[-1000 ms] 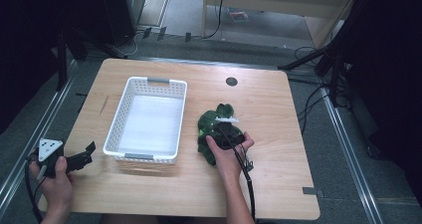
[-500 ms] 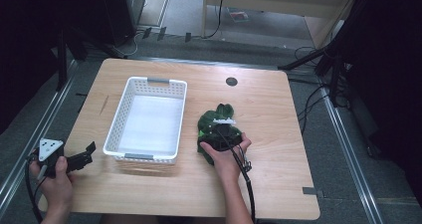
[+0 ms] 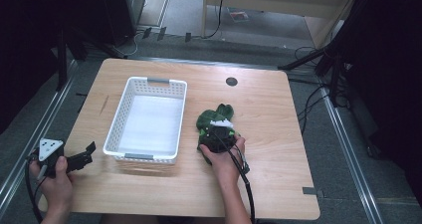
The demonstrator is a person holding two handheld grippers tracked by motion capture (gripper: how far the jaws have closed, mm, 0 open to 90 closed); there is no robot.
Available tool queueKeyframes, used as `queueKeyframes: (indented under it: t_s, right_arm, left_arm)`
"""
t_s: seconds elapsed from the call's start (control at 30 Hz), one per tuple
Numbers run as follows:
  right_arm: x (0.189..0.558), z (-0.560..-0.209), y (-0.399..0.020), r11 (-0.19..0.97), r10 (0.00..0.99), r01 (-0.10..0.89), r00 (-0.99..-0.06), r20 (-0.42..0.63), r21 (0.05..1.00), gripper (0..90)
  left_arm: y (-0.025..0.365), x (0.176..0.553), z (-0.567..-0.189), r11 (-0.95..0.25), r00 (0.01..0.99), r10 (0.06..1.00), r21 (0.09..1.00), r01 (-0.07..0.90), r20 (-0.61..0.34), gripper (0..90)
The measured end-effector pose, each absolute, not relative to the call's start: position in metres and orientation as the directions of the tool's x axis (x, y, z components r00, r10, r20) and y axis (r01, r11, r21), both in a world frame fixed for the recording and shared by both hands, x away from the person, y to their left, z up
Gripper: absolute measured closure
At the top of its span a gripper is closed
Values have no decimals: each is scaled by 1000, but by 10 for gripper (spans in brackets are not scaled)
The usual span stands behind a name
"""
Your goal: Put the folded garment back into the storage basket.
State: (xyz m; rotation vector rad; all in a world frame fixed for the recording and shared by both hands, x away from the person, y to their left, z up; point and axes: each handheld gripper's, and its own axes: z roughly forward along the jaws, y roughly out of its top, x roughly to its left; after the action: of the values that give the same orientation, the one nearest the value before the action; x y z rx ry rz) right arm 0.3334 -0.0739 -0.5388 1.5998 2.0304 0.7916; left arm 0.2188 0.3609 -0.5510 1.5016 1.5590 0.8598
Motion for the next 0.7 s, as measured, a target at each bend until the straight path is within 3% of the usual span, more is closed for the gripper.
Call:
queueKeyframes:
  t_s: [0.2, 0.7]
  right_arm:
    - [331, -540, -72, 193, 961, 692, -278, 9, 695, 550]
    - [328, -543, -75, 146, 965, 666, -258, 42, 731, 712]
  left_arm:
    - [361, 219, -551, 68, 14, 996, 884, 463, -84, 0]
    - [361, 220, -551, 76, 13, 996, 881, 467, -92, 0]
